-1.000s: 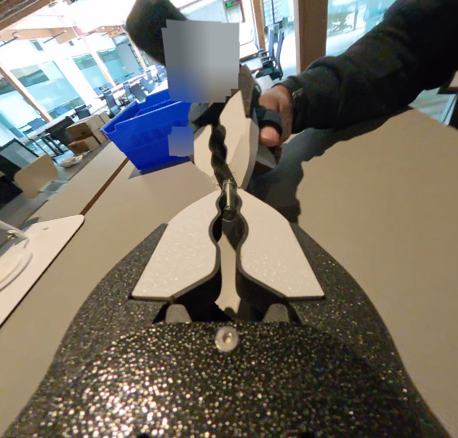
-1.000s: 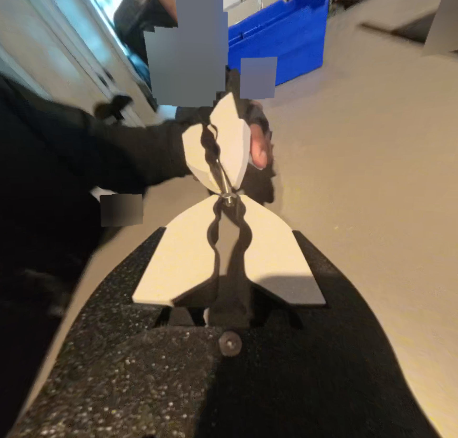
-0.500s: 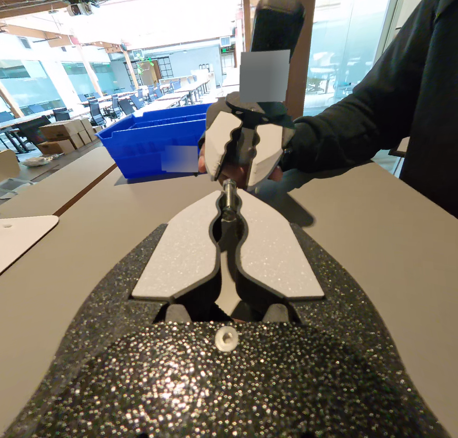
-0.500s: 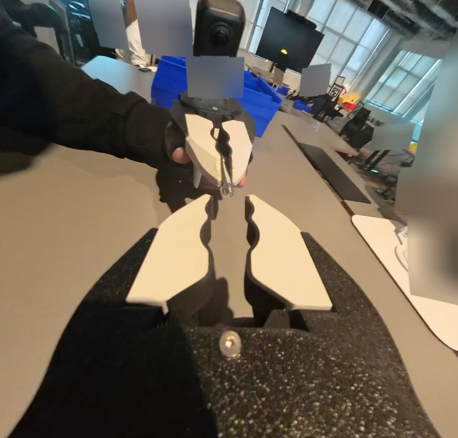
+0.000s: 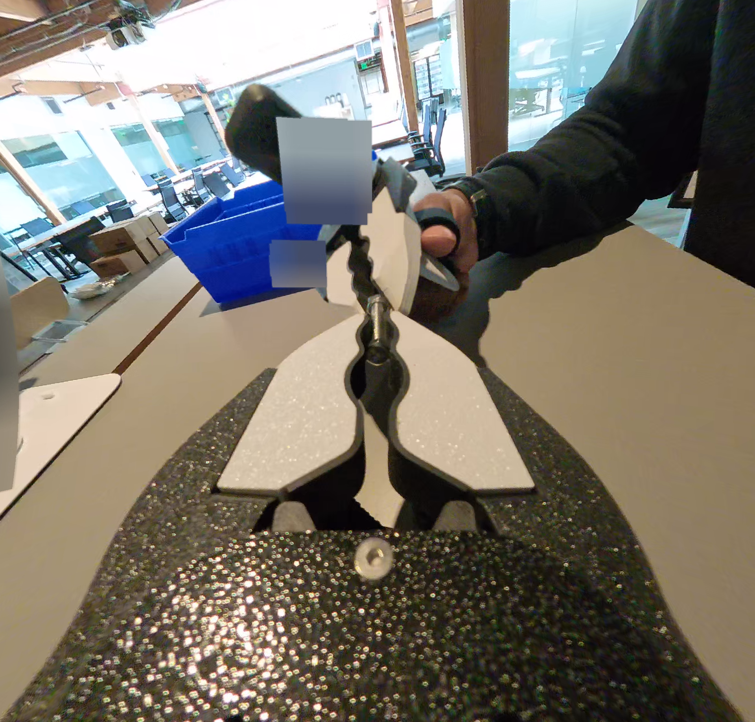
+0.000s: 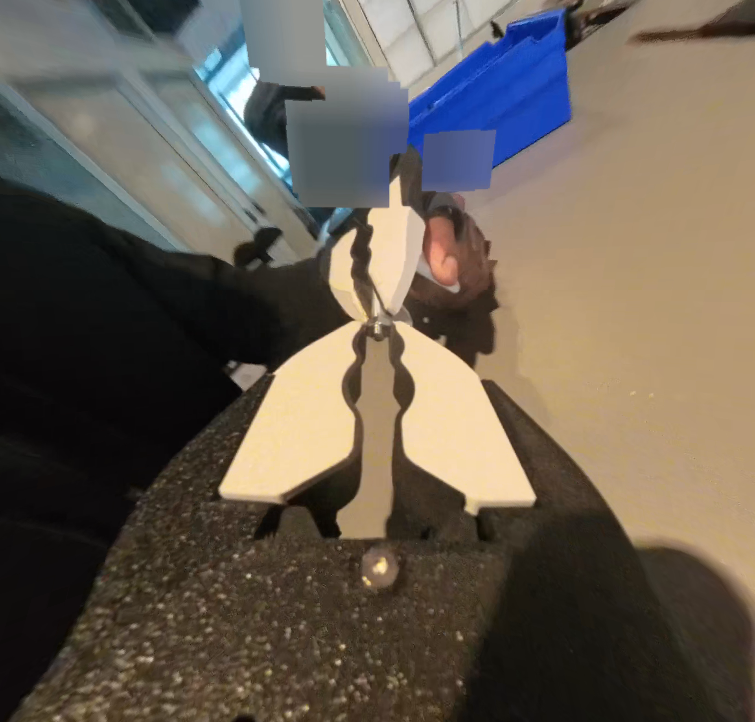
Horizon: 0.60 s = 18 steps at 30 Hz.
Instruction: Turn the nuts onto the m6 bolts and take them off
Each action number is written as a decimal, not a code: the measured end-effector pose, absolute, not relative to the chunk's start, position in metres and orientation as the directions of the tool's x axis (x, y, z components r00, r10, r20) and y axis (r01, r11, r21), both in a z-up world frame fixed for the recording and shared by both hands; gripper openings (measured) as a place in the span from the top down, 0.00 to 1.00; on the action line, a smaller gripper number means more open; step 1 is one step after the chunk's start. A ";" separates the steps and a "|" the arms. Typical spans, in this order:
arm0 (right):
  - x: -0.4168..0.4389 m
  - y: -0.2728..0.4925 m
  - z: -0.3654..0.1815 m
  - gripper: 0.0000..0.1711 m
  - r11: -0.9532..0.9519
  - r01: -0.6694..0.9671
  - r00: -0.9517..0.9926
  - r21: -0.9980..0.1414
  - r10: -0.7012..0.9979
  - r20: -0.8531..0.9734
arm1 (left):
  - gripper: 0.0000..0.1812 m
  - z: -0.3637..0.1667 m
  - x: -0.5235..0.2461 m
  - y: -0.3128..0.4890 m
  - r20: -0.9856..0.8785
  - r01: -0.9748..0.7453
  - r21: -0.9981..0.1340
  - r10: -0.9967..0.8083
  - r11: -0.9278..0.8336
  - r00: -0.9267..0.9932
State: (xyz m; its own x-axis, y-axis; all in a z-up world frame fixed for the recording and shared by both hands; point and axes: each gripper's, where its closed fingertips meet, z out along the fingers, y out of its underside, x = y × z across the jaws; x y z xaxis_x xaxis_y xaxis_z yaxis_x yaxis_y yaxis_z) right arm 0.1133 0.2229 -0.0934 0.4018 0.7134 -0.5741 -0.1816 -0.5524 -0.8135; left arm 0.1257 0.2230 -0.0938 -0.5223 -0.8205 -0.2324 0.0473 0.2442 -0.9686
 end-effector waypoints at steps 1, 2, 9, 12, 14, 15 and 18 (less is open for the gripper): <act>0.113 0.223 -0.094 0.94 -0.572 -0.206 0.375 -0.794 0.704 -0.604 | 0.97 -0.094 0.126 0.224 -0.231 0.044 -0.969 -0.824 0.244 -0.517; 0.114 0.223 -0.094 0.93 -0.564 -0.203 0.369 -0.800 0.713 -0.596 | 0.97 -0.094 0.127 0.225 -0.228 0.041 -0.969 -0.827 0.242 -0.513; 0.125 0.228 -0.090 0.83 -0.148 0.087 0.621 -0.985 0.781 -0.063 | 0.97 -0.090 0.127 0.229 -0.179 0.033 -0.981 -0.839 0.189 -0.513; 0.128 0.227 -0.078 0.86 -0.019 0.132 0.657 -0.991 0.750 0.073 | 0.97 -0.090 0.126 0.229 -0.163 0.029 -0.984 -0.838 0.174 -0.521; 0.127 0.225 -0.076 0.87 0.021 0.170 0.658 -0.985 0.742 0.130 | 0.97 -0.089 0.126 0.228 -0.156 0.027 -0.986 -0.836 0.167 -0.527; 0.127 0.225 -0.078 0.88 0.028 0.196 0.656 -0.980 0.739 0.152 | 0.97 -0.089 0.125 0.228 -0.153 0.026 -0.986 -0.834 0.164 -0.530; 0.123 0.226 -0.084 0.88 0.027 0.240 0.654 -0.970 0.734 0.183 | 0.97 -0.089 0.125 0.226 -0.148 0.026 -0.987 -0.829 0.159 -0.539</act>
State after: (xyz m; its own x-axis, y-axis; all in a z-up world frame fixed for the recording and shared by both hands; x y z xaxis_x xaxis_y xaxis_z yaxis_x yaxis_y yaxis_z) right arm 0.1230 0.2258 -0.0841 0.6538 0.7343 0.1825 0.2404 0.0272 -0.9703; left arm 0.1248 0.2263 -0.0892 -0.5392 -0.8291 -0.1476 0.0263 0.1586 -0.9870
